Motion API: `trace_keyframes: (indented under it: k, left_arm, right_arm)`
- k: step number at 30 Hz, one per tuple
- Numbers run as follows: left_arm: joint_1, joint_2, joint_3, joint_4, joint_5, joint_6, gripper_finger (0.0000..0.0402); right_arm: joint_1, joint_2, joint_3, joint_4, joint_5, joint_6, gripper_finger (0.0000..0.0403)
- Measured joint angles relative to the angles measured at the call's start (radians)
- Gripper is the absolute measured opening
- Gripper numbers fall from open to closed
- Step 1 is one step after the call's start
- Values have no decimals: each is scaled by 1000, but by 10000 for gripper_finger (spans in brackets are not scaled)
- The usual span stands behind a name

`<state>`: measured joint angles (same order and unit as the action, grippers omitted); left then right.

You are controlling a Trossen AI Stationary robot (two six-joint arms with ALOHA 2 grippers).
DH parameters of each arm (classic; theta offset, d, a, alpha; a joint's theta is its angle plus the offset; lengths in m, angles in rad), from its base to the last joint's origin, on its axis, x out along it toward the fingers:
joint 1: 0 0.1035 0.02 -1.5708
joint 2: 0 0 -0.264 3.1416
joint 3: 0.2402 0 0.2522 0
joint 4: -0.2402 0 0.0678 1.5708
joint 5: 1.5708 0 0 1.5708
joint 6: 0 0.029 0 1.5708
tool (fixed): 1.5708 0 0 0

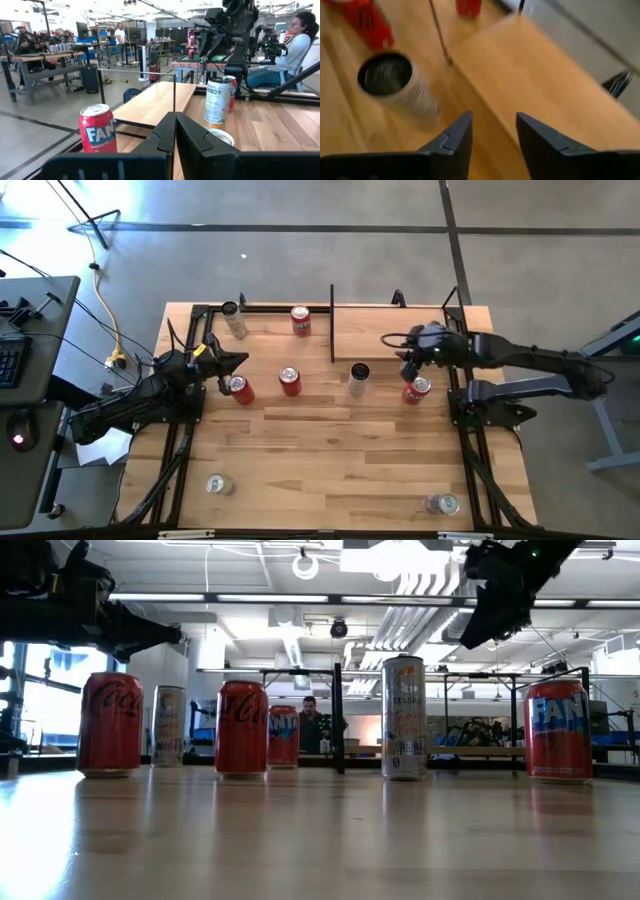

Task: Place canned beverage on shelf
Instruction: Put the right orange soda can on the shelf

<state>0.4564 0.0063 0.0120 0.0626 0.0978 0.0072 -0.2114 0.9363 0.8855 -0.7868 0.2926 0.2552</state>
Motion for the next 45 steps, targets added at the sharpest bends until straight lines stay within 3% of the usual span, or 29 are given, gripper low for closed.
trace_keyframes:
  k: [9,18,34,45]
  left_arm:
    - [0,0,0,18,-7,49,5]
    - [0,0,0,8,-8,81,5]
    - [0,8,0,-23,-10,88,5]
    - [0,32,0,-36,-9,48,5]
  right_arm:
    - [145,200,287,-410,-16,242,237]
    - [252,290,325,-583,-68,450,252]
    - [313,309,325,-616,-110,508,252]
    - [312,309,325,-574,-111,453,252]
